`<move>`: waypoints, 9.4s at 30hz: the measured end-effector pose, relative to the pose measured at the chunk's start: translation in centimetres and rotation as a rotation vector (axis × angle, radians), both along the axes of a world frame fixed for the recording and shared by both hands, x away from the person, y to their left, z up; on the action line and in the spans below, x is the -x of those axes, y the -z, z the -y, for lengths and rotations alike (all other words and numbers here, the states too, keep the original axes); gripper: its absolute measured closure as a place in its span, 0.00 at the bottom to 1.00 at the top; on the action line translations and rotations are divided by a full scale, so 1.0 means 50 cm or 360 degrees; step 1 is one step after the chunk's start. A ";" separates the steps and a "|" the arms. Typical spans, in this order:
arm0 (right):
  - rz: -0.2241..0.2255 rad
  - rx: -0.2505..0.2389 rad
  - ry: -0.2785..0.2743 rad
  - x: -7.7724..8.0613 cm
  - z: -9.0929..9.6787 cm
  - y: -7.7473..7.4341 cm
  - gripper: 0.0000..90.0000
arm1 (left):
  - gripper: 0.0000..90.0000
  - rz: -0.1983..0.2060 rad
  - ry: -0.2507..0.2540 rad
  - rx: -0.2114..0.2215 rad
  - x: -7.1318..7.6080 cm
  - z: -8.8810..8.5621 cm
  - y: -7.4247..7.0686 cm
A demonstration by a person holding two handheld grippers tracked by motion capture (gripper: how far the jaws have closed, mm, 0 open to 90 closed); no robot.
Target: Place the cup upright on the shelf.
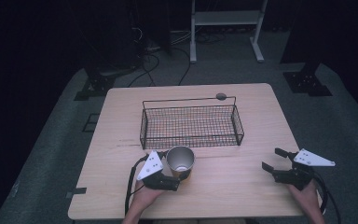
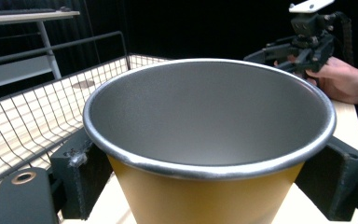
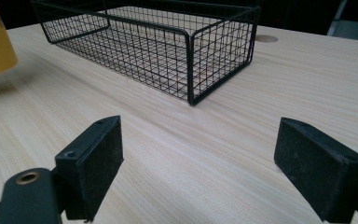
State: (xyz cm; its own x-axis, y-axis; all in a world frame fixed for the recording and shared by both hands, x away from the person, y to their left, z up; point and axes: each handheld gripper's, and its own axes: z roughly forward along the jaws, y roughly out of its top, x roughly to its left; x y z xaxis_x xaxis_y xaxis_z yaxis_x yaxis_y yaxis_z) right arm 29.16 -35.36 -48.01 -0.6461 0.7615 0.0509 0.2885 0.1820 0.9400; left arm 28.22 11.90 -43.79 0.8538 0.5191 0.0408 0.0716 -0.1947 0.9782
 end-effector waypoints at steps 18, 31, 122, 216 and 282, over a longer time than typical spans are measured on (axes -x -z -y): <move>-0.0001 -0.0009 -0.0005 0.000 0.001 0.000 0.16 | 0.15 0.0017 -0.0047 0.0018 -0.096 0.022 -0.086; -0.0005 -0.0018 -0.0004 -0.001 0.001 0.000 0.16 | 0.15 0.0009 -0.0049 0.0033 -0.188 0.029 -0.140; -0.0003 -0.0029 -0.0025 -0.004 0.003 0.000 0.16 | 0.14 -0.0281 0.0194 -0.0269 -0.445 0.092 -0.029; -0.0009 -0.0058 -0.0032 -0.003 0.007 0.000 0.16 | 0.02 -0.0038 0.0223 -0.0202 -0.376 0.059 -0.126; -0.0010 -0.0072 -0.0019 -0.003 0.009 0.000 0.16 | 0.02 0.0054 0.0185 -0.0114 -0.170 -0.017 -0.094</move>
